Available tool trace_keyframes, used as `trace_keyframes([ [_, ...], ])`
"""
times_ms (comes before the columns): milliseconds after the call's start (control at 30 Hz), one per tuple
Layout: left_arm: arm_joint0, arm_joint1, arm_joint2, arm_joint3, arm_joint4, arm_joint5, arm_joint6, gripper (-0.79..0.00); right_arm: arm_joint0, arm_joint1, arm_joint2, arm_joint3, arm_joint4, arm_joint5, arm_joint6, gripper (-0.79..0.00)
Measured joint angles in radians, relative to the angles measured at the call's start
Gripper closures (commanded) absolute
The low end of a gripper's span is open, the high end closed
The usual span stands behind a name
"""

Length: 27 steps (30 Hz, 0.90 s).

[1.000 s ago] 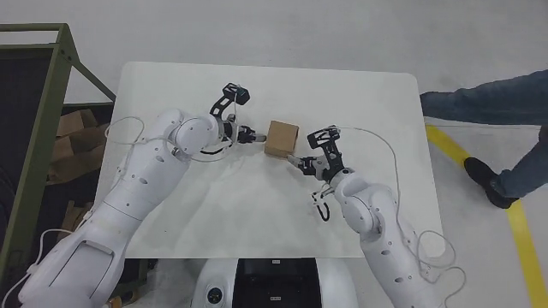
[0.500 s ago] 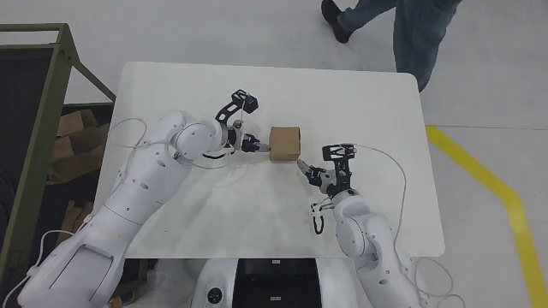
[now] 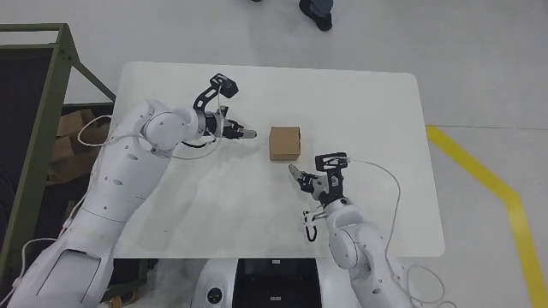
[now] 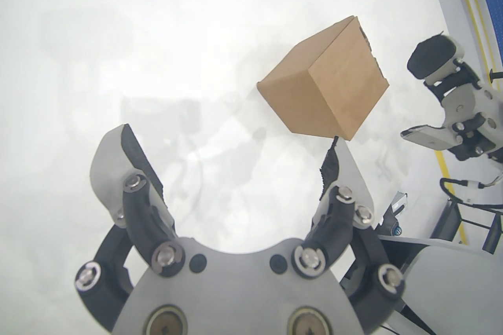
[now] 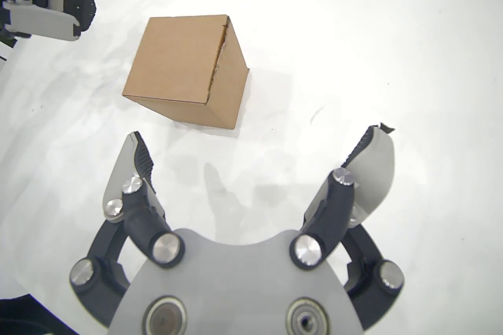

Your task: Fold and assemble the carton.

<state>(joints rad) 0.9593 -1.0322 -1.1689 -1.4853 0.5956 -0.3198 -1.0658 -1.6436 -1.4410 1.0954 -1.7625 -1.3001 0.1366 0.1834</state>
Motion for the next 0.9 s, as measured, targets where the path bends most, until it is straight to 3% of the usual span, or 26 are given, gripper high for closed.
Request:
trace_keyframes([
  [167,0.013,0.017,-0.061,0.006,-0.022,-0.04,-0.027,-0.785,-0.005,-0.021,-0.088,0.044,0.013,0.086,-0.194,-0.785],
  [233,0.016,0.021,-0.071,0.01,-0.028,-0.053,-0.033,-0.785,0.012,-0.032,-0.116,0.071,0.081,0.076,-0.254,-0.785],
  [733,0.018,0.033,-0.107,0.026,-0.06,-0.079,-0.043,-0.785,0.043,-0.04,-0.145,0.11,0.092,0.088,-0.268,-0.785],
  [900,0.018,0.033,-0.107,0.026,-0.06,-0.079,-0.043,-0.785,0.058,-0.051,-0.186,0.173,0.073,0.102,-0.361,-0.785],
])
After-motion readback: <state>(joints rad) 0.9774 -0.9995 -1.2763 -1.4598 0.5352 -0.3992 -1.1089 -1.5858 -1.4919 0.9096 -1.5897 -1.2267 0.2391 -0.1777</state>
